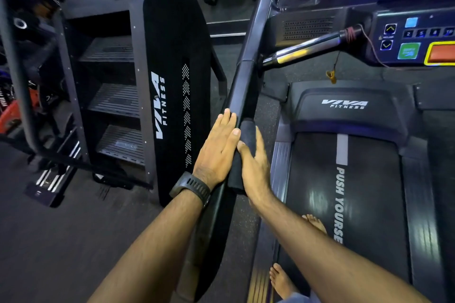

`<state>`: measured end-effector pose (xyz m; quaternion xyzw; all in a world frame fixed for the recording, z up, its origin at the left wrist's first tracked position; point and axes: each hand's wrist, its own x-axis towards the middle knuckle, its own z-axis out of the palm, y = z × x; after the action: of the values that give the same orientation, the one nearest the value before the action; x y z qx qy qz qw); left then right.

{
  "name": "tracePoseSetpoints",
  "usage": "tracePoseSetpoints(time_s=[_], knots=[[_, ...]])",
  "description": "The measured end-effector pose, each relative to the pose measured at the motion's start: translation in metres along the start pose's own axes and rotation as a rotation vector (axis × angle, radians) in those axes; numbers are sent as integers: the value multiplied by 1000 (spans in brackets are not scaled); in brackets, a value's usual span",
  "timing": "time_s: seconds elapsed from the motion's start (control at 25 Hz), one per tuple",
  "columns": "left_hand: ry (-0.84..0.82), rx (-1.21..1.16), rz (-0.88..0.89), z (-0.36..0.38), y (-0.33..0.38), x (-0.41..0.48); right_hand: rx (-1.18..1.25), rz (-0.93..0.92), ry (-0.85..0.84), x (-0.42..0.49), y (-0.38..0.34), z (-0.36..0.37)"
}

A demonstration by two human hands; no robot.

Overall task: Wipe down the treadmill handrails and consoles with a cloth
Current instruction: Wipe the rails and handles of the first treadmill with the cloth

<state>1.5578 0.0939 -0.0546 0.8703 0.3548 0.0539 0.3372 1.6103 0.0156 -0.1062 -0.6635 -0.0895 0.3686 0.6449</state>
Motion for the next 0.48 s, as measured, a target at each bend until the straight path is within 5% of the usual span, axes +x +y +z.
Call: tracePoseSetpoints(time_s=[0.12,0.28,0.48], knots=[[-2,-26,-6,0,-1,-7,-51,-136,-11,5,-4,-2],[-7,8,13,1,-5,-23,16,63,-9,-13,11,3],[2,-51,-4,2,-9,-36,-31,-135,-1,-22,12,-1]])
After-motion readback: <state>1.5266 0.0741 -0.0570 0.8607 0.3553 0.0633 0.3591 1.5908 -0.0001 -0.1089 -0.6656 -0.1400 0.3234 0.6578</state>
